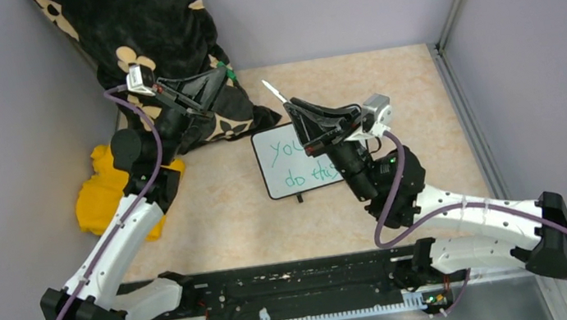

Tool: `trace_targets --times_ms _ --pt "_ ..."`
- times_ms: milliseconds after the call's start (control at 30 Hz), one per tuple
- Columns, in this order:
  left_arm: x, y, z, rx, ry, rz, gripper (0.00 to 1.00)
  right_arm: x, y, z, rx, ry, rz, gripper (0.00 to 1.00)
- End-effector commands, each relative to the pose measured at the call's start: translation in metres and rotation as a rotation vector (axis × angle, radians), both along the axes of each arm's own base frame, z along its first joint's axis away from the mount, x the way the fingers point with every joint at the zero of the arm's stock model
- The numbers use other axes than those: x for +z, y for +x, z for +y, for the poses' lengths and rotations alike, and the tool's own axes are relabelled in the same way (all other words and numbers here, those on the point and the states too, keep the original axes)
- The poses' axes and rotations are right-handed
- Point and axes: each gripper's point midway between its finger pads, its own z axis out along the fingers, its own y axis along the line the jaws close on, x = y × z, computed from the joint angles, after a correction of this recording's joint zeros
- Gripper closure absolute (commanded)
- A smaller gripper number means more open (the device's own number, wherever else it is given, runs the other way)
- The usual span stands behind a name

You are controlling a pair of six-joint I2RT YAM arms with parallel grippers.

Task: Write a sentence on the whiteboard
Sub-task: Close the whiteboard marker at the center of the board.

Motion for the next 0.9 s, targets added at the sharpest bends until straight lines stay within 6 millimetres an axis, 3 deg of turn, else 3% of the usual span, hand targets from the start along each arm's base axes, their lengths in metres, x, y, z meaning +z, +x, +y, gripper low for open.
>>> trace_targets --times_ms 0,867 --pt "0.013 -0.004 0.002 -0.001 -0.028 0.001 1.0 0.032 -0.014 -0.004 0.06 0.108 -0.037 1.0" --pt "0.01 -0.007 -0.021 -0.022 -0.001 -0.015 1.0 0.032 -0.018 0.005 0.103 0.102 -0.027 1.0"
